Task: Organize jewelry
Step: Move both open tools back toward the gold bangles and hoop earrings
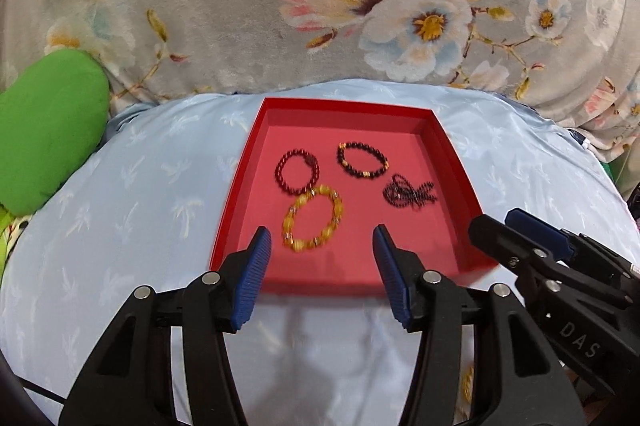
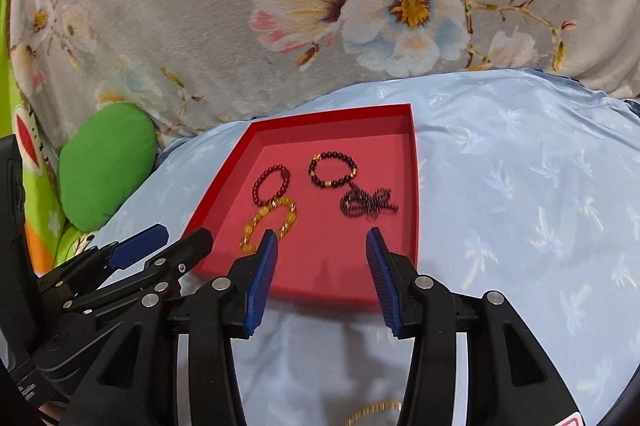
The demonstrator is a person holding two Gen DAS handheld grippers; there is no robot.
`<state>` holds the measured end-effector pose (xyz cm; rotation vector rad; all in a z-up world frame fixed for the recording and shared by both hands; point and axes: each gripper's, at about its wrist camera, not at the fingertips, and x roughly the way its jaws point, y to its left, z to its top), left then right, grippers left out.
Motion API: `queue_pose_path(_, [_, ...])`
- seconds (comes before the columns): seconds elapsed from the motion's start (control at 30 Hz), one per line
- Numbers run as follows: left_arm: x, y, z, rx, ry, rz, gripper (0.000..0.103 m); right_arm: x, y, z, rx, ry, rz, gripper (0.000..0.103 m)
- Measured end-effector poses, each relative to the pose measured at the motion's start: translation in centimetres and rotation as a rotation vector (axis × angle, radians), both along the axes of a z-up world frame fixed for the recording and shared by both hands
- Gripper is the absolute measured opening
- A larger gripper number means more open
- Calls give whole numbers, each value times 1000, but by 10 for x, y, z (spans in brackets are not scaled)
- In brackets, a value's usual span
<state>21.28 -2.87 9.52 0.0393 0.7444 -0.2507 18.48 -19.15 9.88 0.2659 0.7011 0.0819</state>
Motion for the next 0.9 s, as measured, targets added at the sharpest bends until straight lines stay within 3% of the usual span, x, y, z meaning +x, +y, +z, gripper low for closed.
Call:
queue_pose_path(0.33, [-90,8,-16,8,26,-23,51,-97,1,-6,-27,8,-13,47])
queue_pose_path(0.6, [-147,-5,-37,23,72,-71,52,-163,2,-33,-70,51,-12,50])
queue_pose_path(0.9, [-166,-12,-58,32,124,-71,55,-181,-9,-55,-87,106,-32,50])
